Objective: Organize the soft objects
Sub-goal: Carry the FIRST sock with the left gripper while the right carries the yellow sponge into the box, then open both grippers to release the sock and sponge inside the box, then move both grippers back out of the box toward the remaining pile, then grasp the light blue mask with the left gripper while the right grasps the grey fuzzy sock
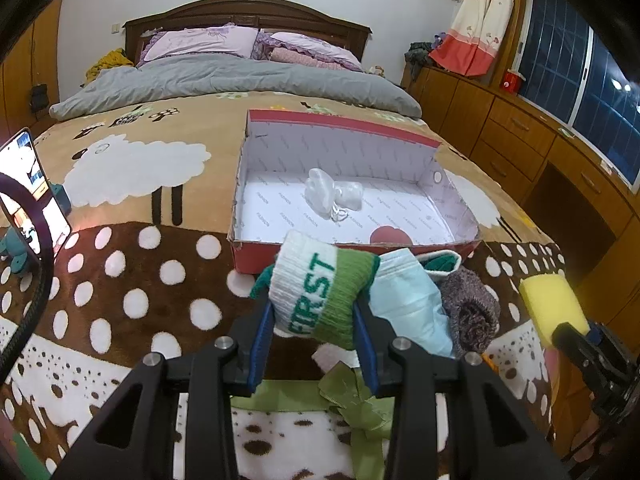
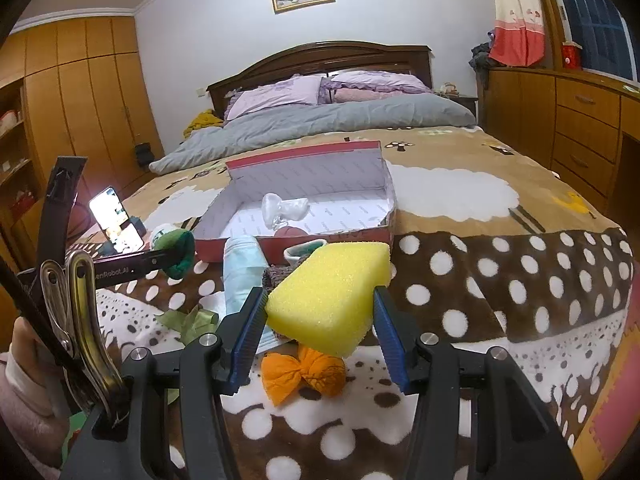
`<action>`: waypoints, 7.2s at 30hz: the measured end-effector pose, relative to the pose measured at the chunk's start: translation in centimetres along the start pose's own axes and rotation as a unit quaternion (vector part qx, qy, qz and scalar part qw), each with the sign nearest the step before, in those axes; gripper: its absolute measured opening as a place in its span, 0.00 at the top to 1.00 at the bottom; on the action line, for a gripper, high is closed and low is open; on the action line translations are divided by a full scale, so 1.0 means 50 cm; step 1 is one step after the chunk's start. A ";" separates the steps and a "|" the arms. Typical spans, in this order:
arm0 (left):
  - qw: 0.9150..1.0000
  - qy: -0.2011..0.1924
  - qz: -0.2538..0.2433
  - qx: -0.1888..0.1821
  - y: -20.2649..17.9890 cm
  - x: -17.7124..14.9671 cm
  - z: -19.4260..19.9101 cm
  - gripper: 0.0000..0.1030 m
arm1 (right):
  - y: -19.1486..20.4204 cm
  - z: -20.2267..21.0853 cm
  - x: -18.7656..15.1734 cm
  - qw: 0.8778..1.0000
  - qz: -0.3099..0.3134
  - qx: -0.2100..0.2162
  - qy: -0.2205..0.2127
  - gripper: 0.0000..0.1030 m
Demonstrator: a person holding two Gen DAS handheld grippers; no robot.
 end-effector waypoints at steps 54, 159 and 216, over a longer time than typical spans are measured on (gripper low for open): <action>0.999 0.045 -0.021 0.022 -0.039 0.127 -0.243 0.62 | -0.085 -0.296 0.213 0.999 0.020 0.026 0.039 0.47; 1.000 0.023 -0.010 0.002 -0.047 0.033 -0.051 0.47 | -0.066 -0.164 0.030 0.996 -0.027 0.039 0.074 0.37; 0.996 -0.042 -0.042 -0.073 -0.106 0.031 0.017 0.80 | -0.010 -0.095 0.046 0.996 -0.007 0.087 0.029 0.89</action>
Point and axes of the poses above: each gripper's, at about its wrist camera, not at the fingertips, and z roughly against the way its jaws point, y to its left, x to its top, the point moved 1 cm from there along -z, roughly the way its jaws point, and after that the axes turned 11 degrees about x, right-handed, at the moved point
